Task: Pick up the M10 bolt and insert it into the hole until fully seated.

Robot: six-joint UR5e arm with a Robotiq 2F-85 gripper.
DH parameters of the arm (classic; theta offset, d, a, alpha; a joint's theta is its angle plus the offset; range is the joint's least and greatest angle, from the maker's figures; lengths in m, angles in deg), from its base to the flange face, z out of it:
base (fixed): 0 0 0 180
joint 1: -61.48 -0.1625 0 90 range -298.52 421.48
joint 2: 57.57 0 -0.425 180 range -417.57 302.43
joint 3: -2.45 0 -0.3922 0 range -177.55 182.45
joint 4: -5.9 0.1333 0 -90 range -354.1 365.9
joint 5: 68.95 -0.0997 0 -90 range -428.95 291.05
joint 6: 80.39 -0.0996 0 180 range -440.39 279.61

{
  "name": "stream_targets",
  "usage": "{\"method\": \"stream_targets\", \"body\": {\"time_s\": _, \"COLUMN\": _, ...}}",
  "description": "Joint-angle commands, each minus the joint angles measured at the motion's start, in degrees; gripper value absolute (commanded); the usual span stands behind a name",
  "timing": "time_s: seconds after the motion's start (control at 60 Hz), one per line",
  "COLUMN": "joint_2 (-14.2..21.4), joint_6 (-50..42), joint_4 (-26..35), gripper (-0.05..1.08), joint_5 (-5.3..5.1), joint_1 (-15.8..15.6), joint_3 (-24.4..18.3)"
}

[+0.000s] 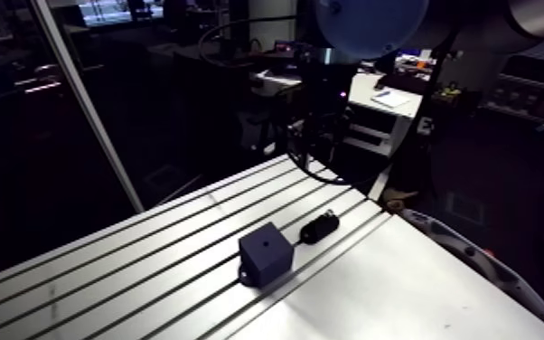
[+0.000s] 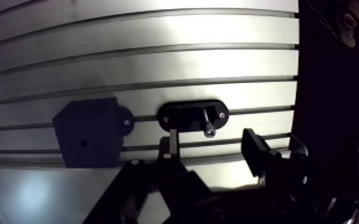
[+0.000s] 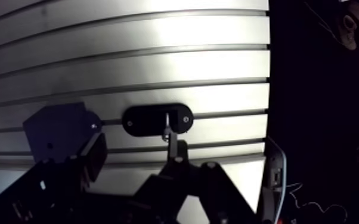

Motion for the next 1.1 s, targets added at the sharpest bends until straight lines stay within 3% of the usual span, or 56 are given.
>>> {"method": "stream_targets", "body": {"time_s": 0.017, "joint_2": -0.7, "joint_6": 0.2, "joint_4": -0.7, "gripper": 0.39, "joint_5": 0.11, "joint_1": 0.3, "joint_3": 0.3}}
{"method": "stream_targets", "body": {"time_s": 0.533, "joint_2": -1.9, "joint_6": 0.3, "joint_4": -2.6, "gripper": 0.44, "joint_5": 0.36, "joint_1": 0.4, "joint_3": 2.4}}
{"method": "stream_targets", "body": {"time_s": 1.1, "joint_2": -2.8, "joint_6": 1.9, "joint_4": -3.9, "gripper": 0.47, "joint_5": 0.38, "joint_1": 2.6, "joint_3": 3.9}}
